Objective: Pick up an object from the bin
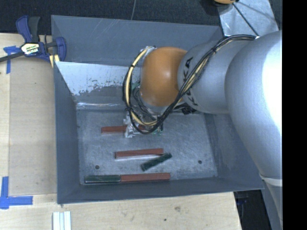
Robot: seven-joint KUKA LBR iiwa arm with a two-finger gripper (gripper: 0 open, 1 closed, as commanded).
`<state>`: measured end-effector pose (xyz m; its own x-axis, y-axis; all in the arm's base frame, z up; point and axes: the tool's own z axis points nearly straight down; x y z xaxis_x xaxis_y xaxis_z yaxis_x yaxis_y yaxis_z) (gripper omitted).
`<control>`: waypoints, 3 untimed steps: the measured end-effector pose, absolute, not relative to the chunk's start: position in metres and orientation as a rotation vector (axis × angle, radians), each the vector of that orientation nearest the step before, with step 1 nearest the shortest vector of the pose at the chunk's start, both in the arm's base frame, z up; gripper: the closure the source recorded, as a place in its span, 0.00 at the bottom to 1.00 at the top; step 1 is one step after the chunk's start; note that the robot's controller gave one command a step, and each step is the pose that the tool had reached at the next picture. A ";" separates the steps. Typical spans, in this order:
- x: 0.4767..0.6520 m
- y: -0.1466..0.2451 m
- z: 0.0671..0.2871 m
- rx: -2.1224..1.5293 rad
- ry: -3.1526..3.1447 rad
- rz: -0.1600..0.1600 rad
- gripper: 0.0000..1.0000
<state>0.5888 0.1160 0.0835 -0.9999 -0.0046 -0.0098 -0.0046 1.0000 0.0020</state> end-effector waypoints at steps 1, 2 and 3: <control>0.589 0.116 0.084 -0.007 3.132 0.003 1.00; 0.587 0.116 0.087 -0.007 3.138 0.001 1.00; 0.584 0.115 0.106 -0.008 3.148 -0.002 1.00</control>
Offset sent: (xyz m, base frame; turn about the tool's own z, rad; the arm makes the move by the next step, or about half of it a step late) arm 0.0000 0.0000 0.0965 0.0000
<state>0.5842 0.1150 0.1063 -1.0000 -0.0048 0.0066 -0.0048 1.0000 -0.0013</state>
